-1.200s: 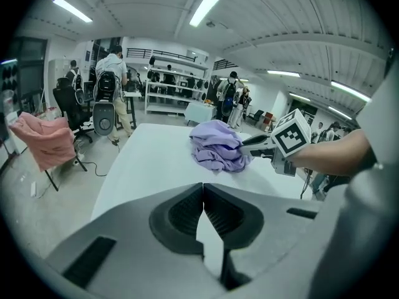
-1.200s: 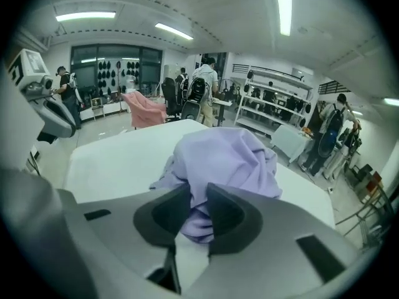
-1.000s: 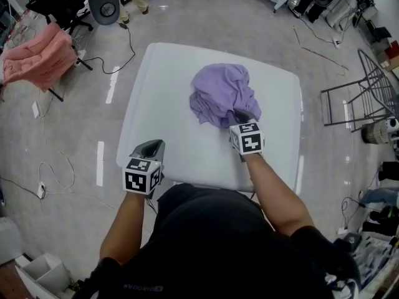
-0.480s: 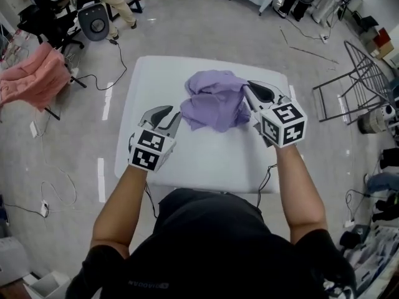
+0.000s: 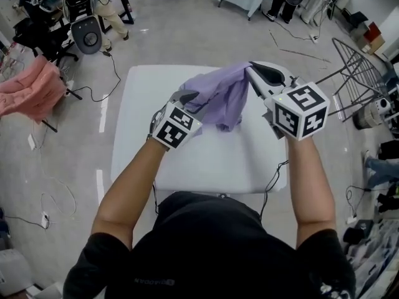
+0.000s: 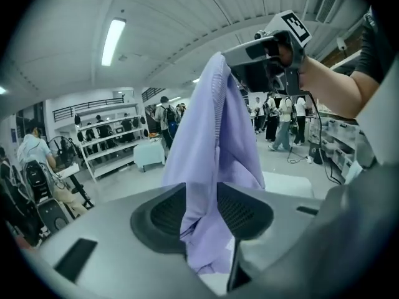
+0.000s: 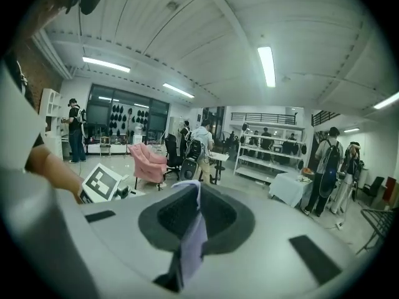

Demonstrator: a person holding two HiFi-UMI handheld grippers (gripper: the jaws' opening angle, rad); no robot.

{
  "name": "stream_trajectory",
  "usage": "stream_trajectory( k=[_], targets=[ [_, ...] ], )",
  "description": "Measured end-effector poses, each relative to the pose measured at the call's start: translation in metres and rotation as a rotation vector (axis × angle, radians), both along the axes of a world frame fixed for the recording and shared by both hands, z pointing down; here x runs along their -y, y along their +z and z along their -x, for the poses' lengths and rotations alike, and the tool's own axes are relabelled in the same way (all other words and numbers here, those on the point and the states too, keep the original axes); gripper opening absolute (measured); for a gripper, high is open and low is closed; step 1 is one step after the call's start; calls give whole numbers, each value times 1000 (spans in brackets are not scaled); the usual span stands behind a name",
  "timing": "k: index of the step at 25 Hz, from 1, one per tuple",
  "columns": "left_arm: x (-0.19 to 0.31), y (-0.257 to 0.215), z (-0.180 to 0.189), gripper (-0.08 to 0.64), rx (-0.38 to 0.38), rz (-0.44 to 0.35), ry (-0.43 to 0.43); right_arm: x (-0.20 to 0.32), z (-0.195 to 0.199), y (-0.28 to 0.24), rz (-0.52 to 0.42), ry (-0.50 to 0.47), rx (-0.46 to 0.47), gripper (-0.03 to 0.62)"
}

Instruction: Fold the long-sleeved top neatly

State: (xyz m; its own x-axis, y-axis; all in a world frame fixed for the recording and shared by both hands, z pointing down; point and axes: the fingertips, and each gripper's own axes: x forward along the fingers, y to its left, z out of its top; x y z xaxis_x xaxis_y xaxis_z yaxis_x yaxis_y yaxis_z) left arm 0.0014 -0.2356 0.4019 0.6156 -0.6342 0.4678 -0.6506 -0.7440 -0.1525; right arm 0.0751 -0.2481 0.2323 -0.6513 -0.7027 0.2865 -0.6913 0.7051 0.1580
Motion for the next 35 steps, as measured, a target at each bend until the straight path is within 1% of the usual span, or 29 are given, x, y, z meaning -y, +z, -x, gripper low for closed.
stream_trajectory(
  k=[2, 4, 7, 10, 11, 13, 14, 16, 19, 21, 23, 26, 29, 31, 33, 35],
  targets=[
    [-5, 9, -10, 146, -34, 10, -22, -5, 1, 1, -3, -3, -19, 21],
    [-3, 17, -12, 147, -47, 8, -75, -9, 1, 2, 1, -10, -25, 21],
    [7, 24, -5, 147, 9, 2, -152, -13, -3, 4, 8, -25, -28, 21],
    [21, 20, 11, 141, 50, -14, -184, -13, -7, 3, 12, -33, -38, 21],
    [25, 15, 17, 114, 60, -29, -191, -12, -9, 2, 14, -35, -39, 21],
    [34, 1, 29, 23, 83, -72, -197, -10, -14, -2, 15, -40, -39, 21],
    [38, -8, 35, 23, 91, -90, -199, -8, -16, -4, 12, -43, -42, 21],
    [48, -32, 50, 20, 89, -114, -213, -4, -21, -9, -2, -45, -62, 21],
    [63, -84, 74, 18, 63, -162, -260, 5, -30, -17, -43, -43, -128, 21],
    [70, -123, 88, 17, 53, -211, -283, 13, -33, -21, -76, -42, -178, 21],
    [71, -157, 103, 15, 51, -267, -290, 17, -29, -25, -98, -43, -204, 21],
    [67, -204, 113, 14, 57, -344, -280, 23, -25, -36, -117, -41, -211, 21],
    [61, -253, 109, 11, 62, -417, -269, 27, -34, -57, -151, -28, -216, 20],
    [54, -281, 109, 9, 46, -465, -261, 26, -36, -65, -167, -22, -204, 21],
    [44, -303, 110, 9, 31, -504, -249, 23, -31, -62, -159, -25, -182, 20],
    [35, -320, 109, 9, 33, -535, -236, 20, -23, -52, -137, -29, -154, 21]
  ],
)
